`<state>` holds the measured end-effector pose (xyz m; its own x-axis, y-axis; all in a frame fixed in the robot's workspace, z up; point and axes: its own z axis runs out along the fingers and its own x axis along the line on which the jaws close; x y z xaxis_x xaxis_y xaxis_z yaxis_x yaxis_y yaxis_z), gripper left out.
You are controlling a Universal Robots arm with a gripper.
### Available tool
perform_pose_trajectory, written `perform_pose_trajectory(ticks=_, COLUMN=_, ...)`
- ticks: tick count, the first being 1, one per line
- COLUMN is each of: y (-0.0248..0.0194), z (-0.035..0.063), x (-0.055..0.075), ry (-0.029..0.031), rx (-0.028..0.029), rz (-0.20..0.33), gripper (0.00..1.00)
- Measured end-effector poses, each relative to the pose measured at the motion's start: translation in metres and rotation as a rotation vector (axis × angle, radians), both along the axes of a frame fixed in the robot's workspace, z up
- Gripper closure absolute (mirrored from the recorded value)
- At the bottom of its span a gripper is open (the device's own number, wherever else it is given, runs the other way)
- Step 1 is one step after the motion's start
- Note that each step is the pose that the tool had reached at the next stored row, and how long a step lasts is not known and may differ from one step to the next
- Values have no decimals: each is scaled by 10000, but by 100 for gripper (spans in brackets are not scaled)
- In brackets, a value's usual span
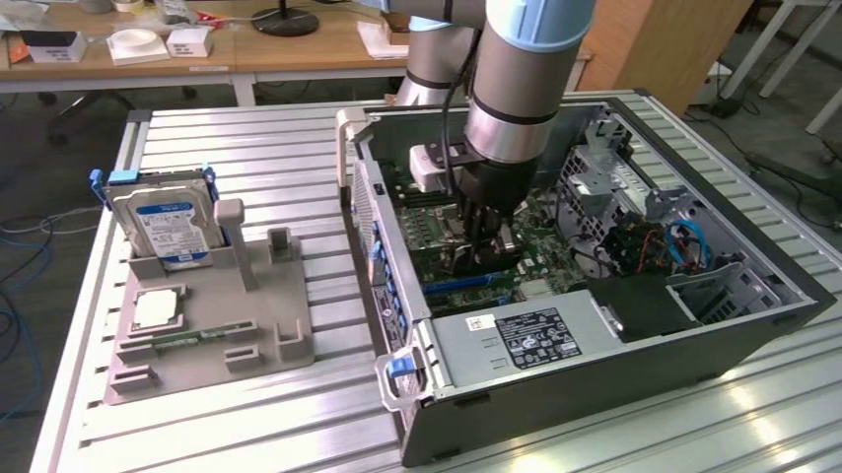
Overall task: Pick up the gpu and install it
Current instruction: 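Insert the gpu into the slot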
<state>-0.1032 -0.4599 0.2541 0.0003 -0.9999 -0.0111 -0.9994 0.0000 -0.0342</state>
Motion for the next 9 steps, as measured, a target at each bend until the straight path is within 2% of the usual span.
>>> perform_pose_trajectory(ticks=9, y=0, z=-8, x=-16, ry=0, rx=0, rz=0, gripper=73)
